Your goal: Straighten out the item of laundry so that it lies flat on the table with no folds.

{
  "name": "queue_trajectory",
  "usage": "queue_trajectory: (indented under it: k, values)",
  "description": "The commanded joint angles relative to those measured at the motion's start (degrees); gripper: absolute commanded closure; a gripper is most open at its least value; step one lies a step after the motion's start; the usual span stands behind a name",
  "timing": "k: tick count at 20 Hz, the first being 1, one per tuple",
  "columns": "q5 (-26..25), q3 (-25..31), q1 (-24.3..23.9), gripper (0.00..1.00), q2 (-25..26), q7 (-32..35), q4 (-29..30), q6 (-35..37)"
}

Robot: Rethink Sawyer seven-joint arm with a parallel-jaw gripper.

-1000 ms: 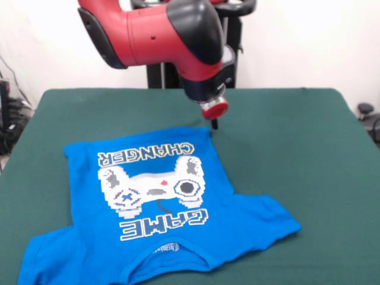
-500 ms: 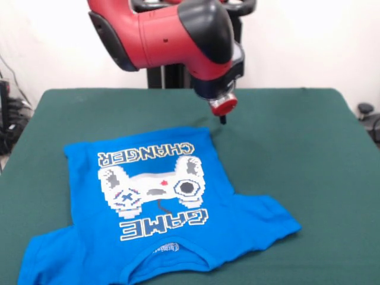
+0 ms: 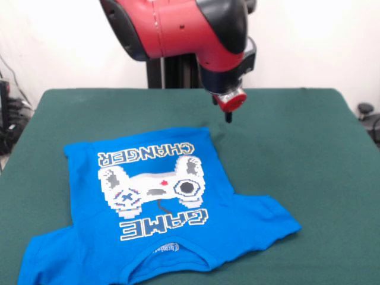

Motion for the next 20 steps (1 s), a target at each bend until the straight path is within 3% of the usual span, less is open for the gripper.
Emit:
queue_trajectory:
  k: [1,7,12,20]
  values:
    - [0.79,3.86,3.16,0.0,-2.17,-5.14,-0.27,-1.56]
    - [-3.16,1.77,5.65,0.0,-4.98,-3.57,-0.85,-6.86]
    - [-6.9,-1.63,8.67,0.0,-8.1,-2.29,-4.39,-6.98]
    - [-7.22,-0.35,6.58,0.0,-10.79,-6.88,-9.99,-5.29]
